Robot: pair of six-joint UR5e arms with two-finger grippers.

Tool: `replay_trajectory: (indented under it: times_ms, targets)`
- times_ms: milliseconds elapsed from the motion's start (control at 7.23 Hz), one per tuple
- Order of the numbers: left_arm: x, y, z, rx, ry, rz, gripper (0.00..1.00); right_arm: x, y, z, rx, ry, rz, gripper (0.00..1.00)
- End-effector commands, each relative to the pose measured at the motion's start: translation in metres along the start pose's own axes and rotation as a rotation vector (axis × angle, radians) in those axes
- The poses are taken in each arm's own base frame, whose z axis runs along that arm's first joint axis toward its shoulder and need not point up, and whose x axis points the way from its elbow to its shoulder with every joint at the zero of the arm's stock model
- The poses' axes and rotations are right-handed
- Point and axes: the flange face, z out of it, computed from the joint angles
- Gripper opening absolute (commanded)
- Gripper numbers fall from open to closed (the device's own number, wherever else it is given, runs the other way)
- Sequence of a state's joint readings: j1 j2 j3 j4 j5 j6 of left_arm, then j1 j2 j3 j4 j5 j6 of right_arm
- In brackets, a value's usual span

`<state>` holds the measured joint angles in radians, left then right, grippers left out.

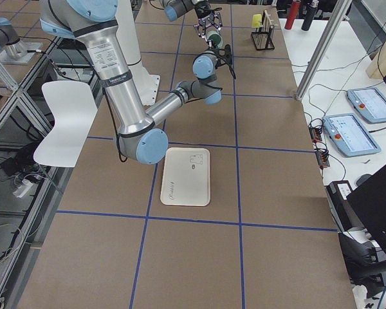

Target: Left arm grabs green cup and hands to right arm on tray

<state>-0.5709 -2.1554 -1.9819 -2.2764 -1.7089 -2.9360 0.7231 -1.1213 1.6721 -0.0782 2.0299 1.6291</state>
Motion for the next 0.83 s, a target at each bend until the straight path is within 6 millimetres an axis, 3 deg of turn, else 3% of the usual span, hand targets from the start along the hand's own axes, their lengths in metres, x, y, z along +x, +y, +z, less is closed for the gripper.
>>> replay_trajectory:
  times_ms: [0,277,415,692]
  targets:
    - [0.0008,0.0006,-0.0003,-0.001,0.002,0.000,0.10,-0.0025,0.0020,0.0037,-0.001,-0.007,0.000,0.45]
    - [0.0006,0.0000,-0.0004,-0.001,0.001,0.000,0.10,0.0016,0.0016,0.0040,-0.001,-0.001,0.003,0.37]
    - [0.0006,0.0006,-0.0003,-0.001,0.000,0.002,0.10,0.0017,0.0016,0.0040,-0.001,-0.001,0.003,0.23]
    - [0.0008,0.0007,-0.0004,-0.003,0.002,0.001,0.10,0.0016,0.0024,0.0043,-0.002,-0.003,0.003,0.11]
